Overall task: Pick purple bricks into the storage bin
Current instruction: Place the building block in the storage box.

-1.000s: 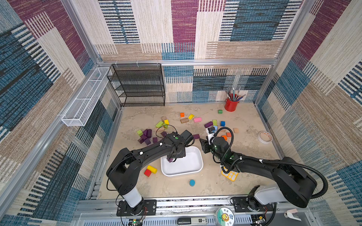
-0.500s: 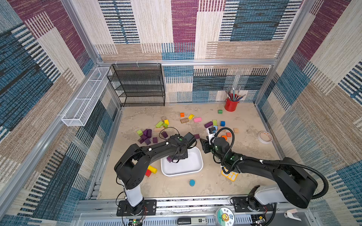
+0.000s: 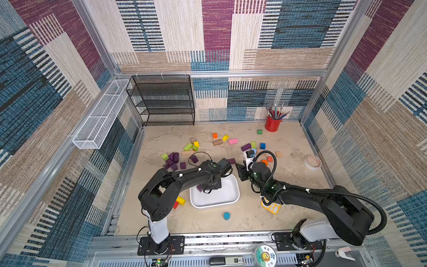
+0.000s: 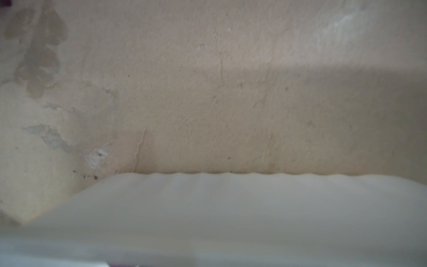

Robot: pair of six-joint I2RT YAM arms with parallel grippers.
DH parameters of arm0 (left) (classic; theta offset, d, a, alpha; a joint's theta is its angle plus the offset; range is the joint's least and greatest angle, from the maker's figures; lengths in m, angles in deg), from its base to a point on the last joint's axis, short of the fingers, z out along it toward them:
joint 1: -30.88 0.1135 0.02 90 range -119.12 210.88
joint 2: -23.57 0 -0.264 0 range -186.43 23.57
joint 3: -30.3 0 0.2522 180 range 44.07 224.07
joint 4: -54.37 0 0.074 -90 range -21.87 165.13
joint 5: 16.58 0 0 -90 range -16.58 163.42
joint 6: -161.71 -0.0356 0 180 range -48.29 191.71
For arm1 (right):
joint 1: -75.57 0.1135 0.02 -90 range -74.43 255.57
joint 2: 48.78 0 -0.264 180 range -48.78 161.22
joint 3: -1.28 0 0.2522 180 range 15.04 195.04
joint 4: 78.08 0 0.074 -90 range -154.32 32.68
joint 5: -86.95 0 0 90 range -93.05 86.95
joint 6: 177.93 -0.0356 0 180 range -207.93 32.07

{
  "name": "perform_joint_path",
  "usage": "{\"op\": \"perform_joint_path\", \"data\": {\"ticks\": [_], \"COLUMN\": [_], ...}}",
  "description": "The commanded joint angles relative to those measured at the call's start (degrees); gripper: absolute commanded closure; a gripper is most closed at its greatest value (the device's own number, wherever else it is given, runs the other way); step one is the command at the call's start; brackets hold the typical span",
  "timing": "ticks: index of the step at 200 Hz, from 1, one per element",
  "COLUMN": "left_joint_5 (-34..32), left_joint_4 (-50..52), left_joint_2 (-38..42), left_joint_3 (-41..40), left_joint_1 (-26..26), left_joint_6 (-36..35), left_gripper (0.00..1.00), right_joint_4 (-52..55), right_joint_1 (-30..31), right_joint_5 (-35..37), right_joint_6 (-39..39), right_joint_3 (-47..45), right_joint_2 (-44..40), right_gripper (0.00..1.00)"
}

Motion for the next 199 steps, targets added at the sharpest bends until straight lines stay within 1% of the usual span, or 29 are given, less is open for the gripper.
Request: {"op": "perform_joint_path", "data": {"ticks": [1,17,158,199], "left_joint_5": [-1.17,-1.0,-1.17,-2.83], "left_joint_4": [-0.28,-0.28,3.71,5.88], "left_joint_2": [-0.06,0.11,6.67,8.89], "left_joint_3": [-0.05,-0.05,1.42,2.12], "left_joint_1": [0.01,-0.01,-0.02,-0.02], "left_joint_6": [0.17,0.14,-2.68,-3.12], "left_gripper": [0.78,0.74,0.55,0.5], "right_joint_4": [-1.86,-1.87,-2.4,-2.57], "right_joint_1": [-0.02,-0.02,-0.02,-0.02], "right_joint_5": [-0.34,-0.34,-0.05,0.05], "right_joint_6": [0.06,0.01,-0.17,-0.27], "right_joint_3": [0.01,0.0,-0.53,-0.7], "right_joint_2": [0.24,0.32,-0.46,-0.9], "right_gripper": [0.51,0.51,0.51,0.51]}}
